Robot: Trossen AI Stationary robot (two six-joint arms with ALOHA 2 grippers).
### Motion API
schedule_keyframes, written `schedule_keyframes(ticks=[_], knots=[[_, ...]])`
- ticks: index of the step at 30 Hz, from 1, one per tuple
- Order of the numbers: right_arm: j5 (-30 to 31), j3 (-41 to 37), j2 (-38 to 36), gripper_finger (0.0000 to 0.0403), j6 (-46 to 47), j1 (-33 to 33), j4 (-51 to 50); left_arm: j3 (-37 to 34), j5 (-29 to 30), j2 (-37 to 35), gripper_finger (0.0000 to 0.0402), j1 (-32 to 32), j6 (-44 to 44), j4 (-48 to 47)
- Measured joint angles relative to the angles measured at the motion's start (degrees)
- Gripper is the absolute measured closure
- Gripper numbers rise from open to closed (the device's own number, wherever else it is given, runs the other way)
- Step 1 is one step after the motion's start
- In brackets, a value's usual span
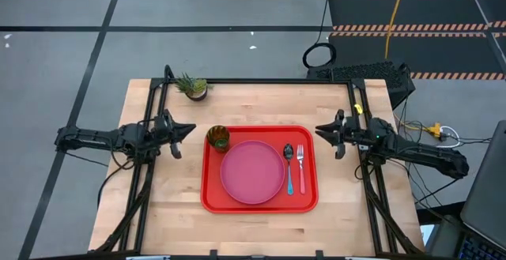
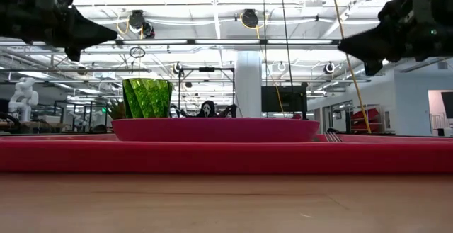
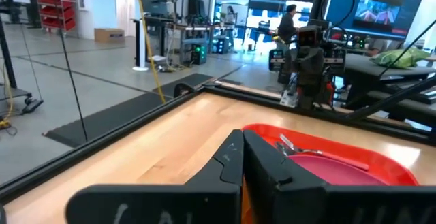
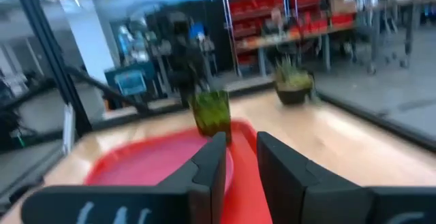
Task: Pick and place plate/cup/fork/spoon on tray
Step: Return to Home Position
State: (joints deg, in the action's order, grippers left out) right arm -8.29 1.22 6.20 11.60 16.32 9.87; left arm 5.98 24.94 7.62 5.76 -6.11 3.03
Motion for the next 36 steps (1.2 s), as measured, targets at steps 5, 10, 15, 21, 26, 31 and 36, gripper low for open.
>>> schedule_keyframes(ticks=[5, 10, 15, 21, 26, 31, 36], knots=[[0.1, -0.1, -0.9, 0.0325, -0.3, 0.0, -2.5, 0.0, -1.0, -3.0, 0.0394, 0.0, 0.0, -4.0], [-0.9, -0.2, -1.0, 0.0325, -0.5, 0.1, -2.8, -4.2, -3.6, -5.9, 0.0396, 0.0, 0.0, 1.0], [-1.0, -0.2, -1.0, 0.0325, 0.3, 0.1, -2.7, -5.4, -11.3, -7.5, 0.0398, 0.0, 2.9, 6.2], [-1.0, -0.3, -1.0, 0.0326, 0.8, 0.1, -2.9, -5.4, -17.9, -7.5, 0.0390, 0.0, 5.1, 6.7], [-1.0, -0.3, -1.0, 0.0326, 1.5, 0.1, -4.1, -5.4, -17.9, -7.5, 0.0398, 0.0, 4.5, 6.2], [-1.1, -0.3, -1.0, 0.0326, 2.5, 0.1, -6.4, -5.4, -17.9, -7.5, 0.0394, -0.1, 4.9, 3.4], [-4.1, -0.3, -1.0, 0.0326, 0.9, 0.1, -5.8, -5.4, -17.9, -7.5, 0.0396, -0.1, 5.1, 0.4]])
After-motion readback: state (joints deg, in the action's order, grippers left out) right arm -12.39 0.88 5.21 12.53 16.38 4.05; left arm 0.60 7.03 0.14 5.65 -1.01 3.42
